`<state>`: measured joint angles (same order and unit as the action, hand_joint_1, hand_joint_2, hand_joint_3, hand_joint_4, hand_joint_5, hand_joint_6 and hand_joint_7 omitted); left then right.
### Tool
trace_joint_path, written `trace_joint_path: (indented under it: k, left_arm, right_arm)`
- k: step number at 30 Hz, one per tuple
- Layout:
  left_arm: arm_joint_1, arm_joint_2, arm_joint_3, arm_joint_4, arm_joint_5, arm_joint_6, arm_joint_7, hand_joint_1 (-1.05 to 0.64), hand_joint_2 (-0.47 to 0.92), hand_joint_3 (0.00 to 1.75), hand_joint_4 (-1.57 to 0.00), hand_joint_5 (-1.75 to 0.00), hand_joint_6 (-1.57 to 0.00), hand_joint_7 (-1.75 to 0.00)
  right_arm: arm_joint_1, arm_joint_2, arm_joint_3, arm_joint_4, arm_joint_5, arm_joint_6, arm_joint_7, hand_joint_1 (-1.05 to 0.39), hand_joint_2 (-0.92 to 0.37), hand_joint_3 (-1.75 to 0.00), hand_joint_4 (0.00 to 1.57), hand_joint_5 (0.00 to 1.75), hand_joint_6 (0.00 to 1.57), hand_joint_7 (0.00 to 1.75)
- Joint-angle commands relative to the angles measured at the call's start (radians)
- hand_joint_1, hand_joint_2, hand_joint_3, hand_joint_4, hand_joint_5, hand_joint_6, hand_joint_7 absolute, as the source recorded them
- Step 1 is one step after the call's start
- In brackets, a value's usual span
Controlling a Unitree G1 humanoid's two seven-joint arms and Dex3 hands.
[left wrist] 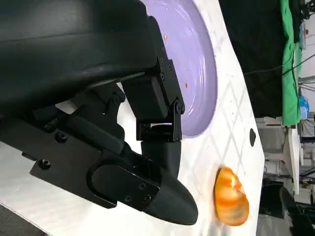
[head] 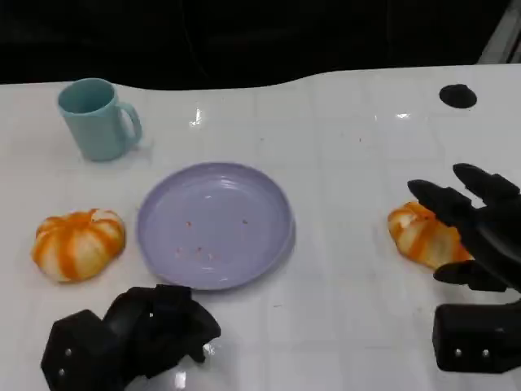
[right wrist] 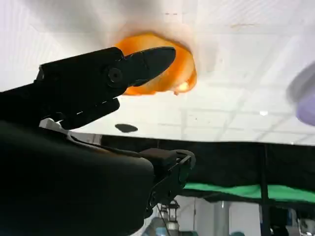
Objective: Grasp the bread from the table and place it into the plate.
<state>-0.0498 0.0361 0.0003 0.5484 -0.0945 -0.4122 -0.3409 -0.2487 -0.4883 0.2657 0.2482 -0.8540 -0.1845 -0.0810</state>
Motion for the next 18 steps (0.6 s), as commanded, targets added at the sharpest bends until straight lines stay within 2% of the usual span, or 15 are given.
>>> trace_joint_path:
  k: [1, 10, 18]
  left_arm:
    - [0.013, 0.009, 0.001, 0.004, 0.004, 0.009, 0.004, -1.05, 0.85, 0.00, -0.87, -1.52, -1.28, -0.77]
    - [0.022, 0.010, -0.001, -0.012, 0.004, 0.013, 0.003, -1.05, 0.85, 0.00, -0.87, -1.52, -1.29, -0.77]
    - [0.033, 0.010, -0.001, -0.031, -0.001, 0.024, -0.001, -1.04, 0.84, 0.00, -0.86, -1.52, -1.28, -0.77]
  right_arm:
    - [-0.061, 0.007, 0.031, 0.062, -0.008, 0.027, -0.001, -0.54, -0.85, 0.00, 0.10, 0.08, 0.24, 0.02]
    - [-0.149, 0.045, 0.097, 0.177, -0.001, 0.070, -0.005, -0.40, -0.78, 0.00, 0.14, 0.11, 0.28, 0.02]
    - [-0.184, 0.076, 0.144, 0.231, -0.002, 0.113, 0.014, -0.31, -0.76, 0.00, 0.15, 0.11, 0.31, 0.01]
